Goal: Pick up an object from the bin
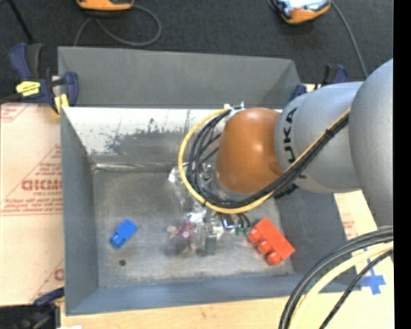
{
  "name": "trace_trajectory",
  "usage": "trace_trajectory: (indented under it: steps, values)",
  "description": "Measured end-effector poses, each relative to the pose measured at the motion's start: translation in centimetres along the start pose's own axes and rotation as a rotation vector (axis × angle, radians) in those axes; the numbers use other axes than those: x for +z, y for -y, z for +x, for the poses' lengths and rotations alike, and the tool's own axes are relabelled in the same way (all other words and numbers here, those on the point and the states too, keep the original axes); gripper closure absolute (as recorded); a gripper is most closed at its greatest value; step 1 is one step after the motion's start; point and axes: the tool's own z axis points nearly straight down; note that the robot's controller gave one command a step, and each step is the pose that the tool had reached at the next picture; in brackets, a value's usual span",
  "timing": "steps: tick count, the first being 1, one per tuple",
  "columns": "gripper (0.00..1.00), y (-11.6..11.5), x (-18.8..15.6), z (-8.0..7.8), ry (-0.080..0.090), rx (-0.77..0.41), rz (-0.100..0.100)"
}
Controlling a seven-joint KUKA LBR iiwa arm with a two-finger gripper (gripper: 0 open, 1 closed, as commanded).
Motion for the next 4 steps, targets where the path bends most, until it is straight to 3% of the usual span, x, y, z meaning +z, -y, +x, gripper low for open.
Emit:
trace_trajectory:
  steps: [1, 2, 3, 4]
  values:
    - [0.00, 0.4, 3.5, 0.9, 0.014, 0.066, -0.008]
    - [0.00, 0.3, 3.4, 0.7, 0.018, 0.065, -0.009]
    - [1.00, 0.4, 3.4, 0.7, 0.018, 0.067, -0.009]
    - [1.00, 0.5, -8.1, 0.4, 0.010, 0.065, 0.000]
